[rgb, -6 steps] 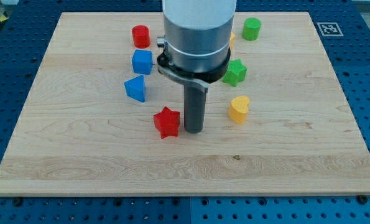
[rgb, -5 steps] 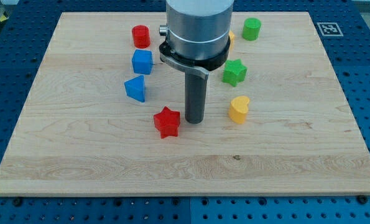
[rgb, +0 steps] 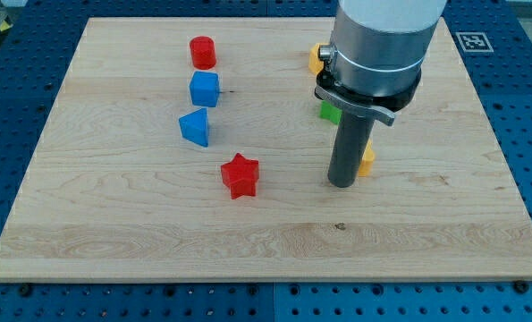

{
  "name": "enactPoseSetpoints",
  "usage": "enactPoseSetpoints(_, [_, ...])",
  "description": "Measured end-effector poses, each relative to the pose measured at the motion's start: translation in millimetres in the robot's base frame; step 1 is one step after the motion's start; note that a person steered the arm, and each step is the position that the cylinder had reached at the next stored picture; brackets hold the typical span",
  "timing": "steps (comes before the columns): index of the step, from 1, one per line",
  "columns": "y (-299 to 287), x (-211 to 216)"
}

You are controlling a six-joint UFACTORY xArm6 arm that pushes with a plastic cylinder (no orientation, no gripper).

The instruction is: Move the yellow heart horizontal to the blue triangle

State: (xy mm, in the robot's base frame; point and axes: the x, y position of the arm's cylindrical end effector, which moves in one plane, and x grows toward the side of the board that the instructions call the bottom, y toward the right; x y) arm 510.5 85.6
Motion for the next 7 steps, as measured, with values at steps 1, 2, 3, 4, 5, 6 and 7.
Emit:
enactPoseSetpoints(1, [-7,0])
enactPoseSetpoints(2, [-3,0])
enactPoseSetpoints(3, [21,-12])
enactPoseSetpoints(4, [38,-43])
enactPoseSetpoints(5, [51,-49])
enactPoseSetpoints(6, [51,-49])
enactPoseSetpoints(7, [43,-49])
